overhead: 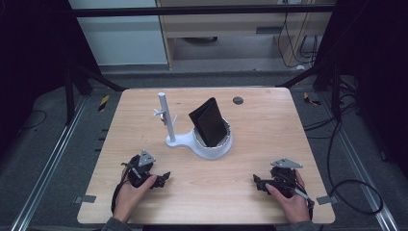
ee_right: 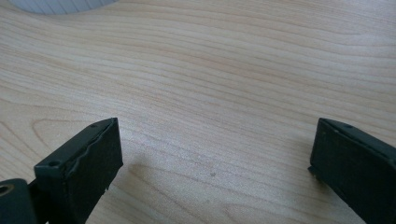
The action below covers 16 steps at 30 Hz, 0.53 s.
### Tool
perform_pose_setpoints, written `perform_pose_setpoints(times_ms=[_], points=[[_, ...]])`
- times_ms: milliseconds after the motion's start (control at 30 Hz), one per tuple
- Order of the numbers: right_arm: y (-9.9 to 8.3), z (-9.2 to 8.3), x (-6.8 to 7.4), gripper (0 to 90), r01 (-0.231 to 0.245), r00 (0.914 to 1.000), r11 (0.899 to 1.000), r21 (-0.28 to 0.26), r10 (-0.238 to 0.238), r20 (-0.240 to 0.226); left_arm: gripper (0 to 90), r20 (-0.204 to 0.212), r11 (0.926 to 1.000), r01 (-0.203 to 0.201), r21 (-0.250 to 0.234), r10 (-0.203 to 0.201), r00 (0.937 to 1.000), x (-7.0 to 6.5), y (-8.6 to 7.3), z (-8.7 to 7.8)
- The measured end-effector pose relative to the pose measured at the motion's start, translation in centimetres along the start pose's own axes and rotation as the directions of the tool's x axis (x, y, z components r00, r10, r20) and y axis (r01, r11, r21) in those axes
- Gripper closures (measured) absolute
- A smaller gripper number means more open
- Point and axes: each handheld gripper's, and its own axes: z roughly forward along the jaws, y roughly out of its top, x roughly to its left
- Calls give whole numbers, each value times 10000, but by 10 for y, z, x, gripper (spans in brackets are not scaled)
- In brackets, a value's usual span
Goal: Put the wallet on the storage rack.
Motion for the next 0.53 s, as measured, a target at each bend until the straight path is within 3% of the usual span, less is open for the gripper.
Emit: perform_pose_setpoints(times_ms=[33, 167, 333, 367, 533], points=[[0, 1, 1, 20, 77, 10000, 10000, -25, -77, 21, 64, -123, 9997, 239, -4, -239, 9996, 6, -4, 2], [0, 1, 1, 13, 234, 9997, 9997, -14, -234, 60, 62, -259, 9988, 460, 142, -456, 9986, 14, -9, 5], [0, 3, 5, 10, 375, 9990, 9992, 159, -379, 242, 47, -441, 9971, 755, -35, -756, 9962, 24, -11, 6], [0, 3, 6, 7, 621, 9974, 9978, 213, -628, 341, 39, -464, 9971, 756, -36, -757, 9961, 25, -11, 6], [0, 3, 6, 8, 567, 9979, 9981, 232, -575, 313, 5, -554, 9969, 784, 98, -777, 9954, 30, -9, 8]])
